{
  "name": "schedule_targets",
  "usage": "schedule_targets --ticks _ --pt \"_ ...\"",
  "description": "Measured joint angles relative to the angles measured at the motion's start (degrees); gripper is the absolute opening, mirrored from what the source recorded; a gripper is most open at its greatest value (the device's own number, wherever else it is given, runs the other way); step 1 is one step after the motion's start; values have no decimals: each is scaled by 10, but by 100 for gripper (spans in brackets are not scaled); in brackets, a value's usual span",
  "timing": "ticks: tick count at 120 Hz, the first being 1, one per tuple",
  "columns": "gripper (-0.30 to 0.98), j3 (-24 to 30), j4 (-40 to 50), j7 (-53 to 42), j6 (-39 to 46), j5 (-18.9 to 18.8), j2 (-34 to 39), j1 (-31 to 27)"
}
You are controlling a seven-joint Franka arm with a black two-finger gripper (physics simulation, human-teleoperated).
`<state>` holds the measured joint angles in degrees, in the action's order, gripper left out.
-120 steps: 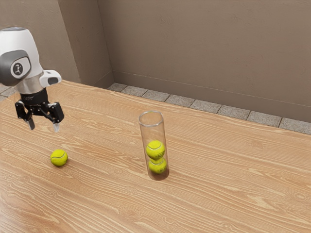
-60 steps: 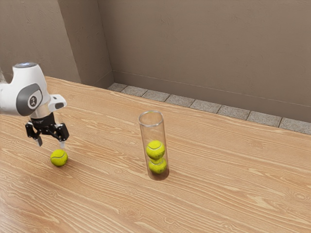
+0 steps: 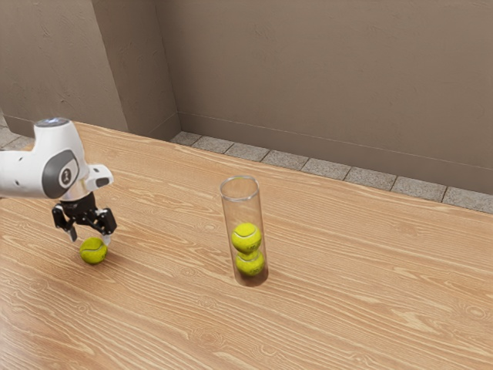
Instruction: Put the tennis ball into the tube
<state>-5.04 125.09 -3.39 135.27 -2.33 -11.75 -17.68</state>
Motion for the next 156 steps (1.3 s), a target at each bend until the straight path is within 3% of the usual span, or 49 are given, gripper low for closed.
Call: schedule_targets --ticks 64,100,132,156 --pt "68 0 -29 -18 22 7 -65 -8" --pt "51 0 -29 -23 20 9 -68 -16" --pt "43 1 -32 -24 -7 8 -49 -16" --pt "41 11 -31 -22 -67 6 41 -14"
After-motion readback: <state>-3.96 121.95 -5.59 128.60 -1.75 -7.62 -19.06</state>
